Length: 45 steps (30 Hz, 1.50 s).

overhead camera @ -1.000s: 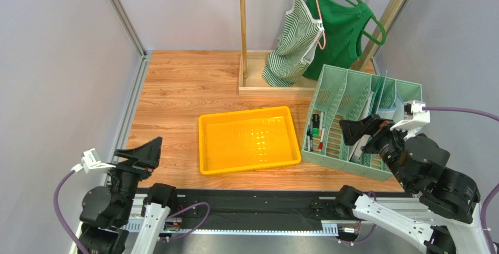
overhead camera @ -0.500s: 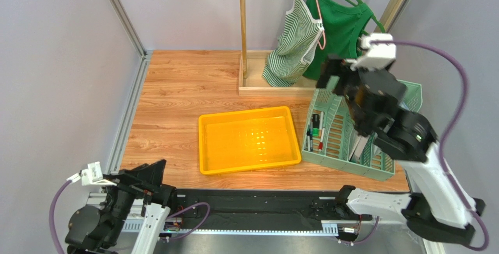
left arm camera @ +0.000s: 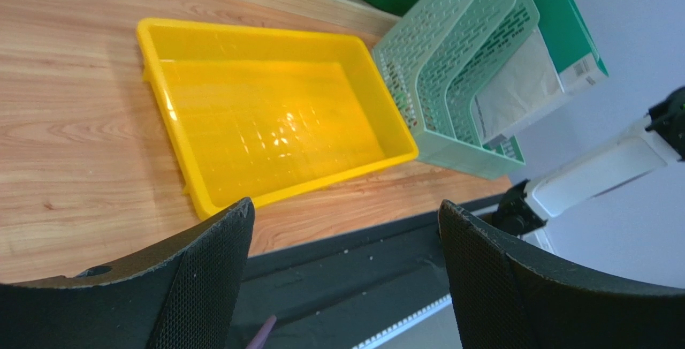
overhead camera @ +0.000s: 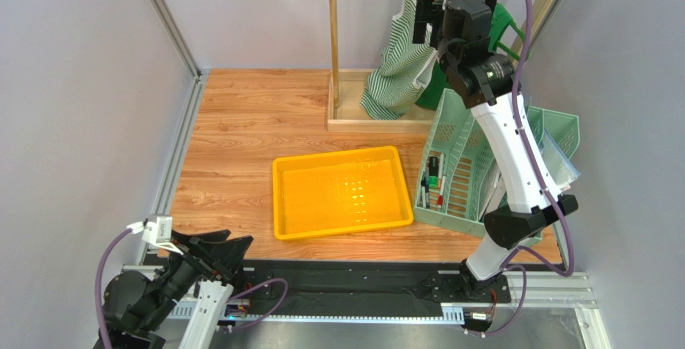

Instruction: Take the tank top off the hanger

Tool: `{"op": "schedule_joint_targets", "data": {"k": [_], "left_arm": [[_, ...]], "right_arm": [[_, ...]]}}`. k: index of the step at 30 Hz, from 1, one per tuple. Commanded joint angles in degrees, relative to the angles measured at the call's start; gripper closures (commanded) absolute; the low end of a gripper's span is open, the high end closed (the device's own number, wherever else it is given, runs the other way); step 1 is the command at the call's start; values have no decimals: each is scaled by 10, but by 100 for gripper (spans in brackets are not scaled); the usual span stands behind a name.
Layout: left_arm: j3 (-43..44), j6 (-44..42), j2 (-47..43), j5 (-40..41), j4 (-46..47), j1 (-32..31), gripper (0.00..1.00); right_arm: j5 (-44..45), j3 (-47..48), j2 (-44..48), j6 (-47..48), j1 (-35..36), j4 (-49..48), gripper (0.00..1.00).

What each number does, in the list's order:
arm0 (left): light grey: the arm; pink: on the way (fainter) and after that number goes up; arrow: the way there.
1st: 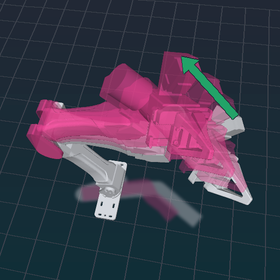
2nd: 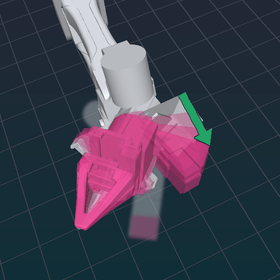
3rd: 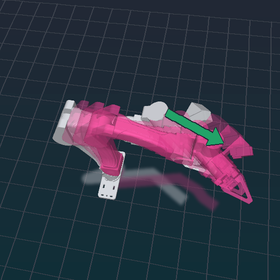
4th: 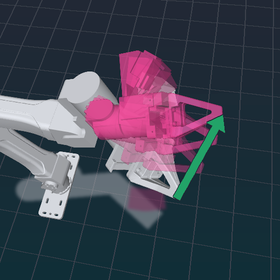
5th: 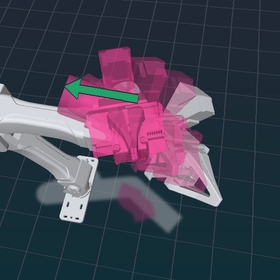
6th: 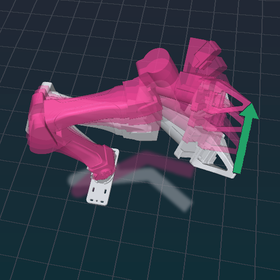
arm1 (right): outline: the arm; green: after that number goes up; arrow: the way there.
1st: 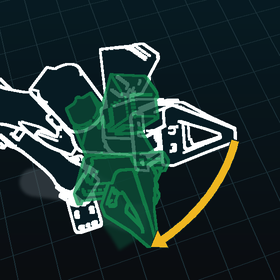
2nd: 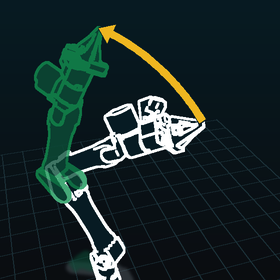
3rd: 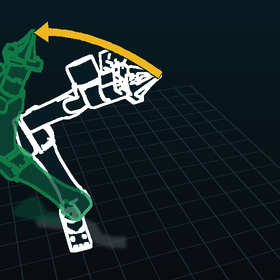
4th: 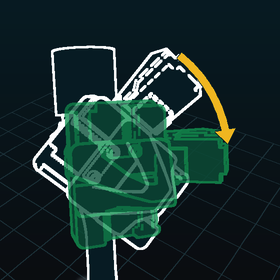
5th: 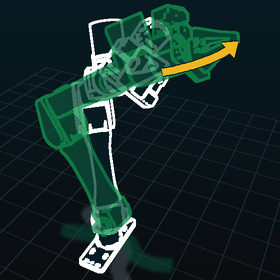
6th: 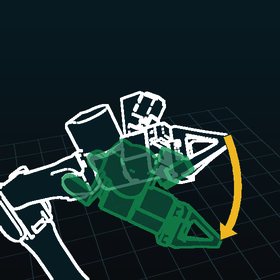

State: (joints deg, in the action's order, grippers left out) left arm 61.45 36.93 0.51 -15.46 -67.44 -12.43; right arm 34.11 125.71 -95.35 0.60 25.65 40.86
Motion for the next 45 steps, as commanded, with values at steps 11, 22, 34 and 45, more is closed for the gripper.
{"op": "schedule_joint_targets", "data": {"k": [11, 22, 34, 45], "left_arm": [[-26, 4, -27, -78, 65, -3, 12], [-17, 0, -25, -73, 61, -3, 13], [-9, 4, -18, -76, 58, -3, 13], [3, 10, -9, -77, 57, -3, 14]], "right_arm": [[-176, -204, 65, -70, -79, -129, 33], [-186, -263, 81, -56, -87, -212, 63], [-204, -205, 90, -30, -87, -206, 100], [-243, -3, -18, -51, -88, -121, 100]]}}
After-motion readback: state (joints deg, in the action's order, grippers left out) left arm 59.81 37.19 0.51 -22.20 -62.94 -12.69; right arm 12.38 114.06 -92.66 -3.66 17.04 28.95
